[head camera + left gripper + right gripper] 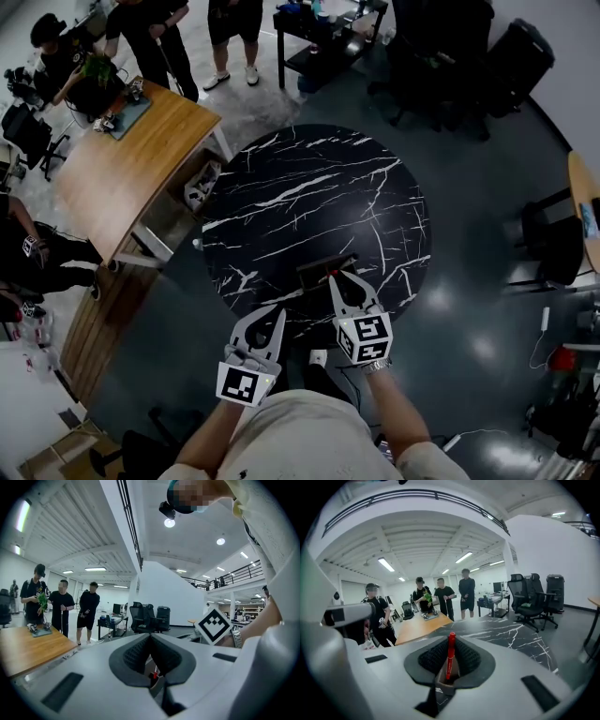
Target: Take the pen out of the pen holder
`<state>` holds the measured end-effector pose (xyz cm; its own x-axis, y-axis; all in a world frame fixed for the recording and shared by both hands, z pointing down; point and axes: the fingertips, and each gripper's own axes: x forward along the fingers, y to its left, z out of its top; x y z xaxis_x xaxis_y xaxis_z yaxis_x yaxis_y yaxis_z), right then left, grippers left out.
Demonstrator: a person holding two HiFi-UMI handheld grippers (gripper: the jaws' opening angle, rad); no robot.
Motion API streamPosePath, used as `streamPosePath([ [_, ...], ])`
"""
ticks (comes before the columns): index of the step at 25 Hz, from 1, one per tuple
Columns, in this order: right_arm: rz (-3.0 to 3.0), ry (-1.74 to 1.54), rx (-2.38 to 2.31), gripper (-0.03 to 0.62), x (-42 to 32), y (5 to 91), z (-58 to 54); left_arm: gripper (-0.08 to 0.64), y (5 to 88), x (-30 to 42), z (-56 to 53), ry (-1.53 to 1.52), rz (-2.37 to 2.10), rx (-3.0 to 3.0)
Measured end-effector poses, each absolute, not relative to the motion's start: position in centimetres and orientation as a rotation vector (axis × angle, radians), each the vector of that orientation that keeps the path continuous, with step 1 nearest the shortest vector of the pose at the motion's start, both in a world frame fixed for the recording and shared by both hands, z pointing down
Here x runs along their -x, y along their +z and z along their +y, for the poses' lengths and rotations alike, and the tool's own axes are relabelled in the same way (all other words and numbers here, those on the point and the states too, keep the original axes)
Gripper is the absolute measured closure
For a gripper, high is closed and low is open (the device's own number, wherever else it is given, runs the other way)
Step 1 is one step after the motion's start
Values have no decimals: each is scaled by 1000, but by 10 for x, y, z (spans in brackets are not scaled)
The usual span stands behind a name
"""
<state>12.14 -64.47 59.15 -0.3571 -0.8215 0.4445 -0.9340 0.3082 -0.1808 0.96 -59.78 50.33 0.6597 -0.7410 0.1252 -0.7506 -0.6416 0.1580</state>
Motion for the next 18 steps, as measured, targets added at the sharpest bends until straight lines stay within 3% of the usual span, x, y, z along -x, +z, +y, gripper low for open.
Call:
streamPosePath([
  [9,-2461,429,-1596,535,-141,491,-556,549,469,-26,-535,26,-1347,-2678],
  [18,-2484,453,-1692,535,-163,470,-501,549,459,-38,-488,-2,-1443,-2683],
])
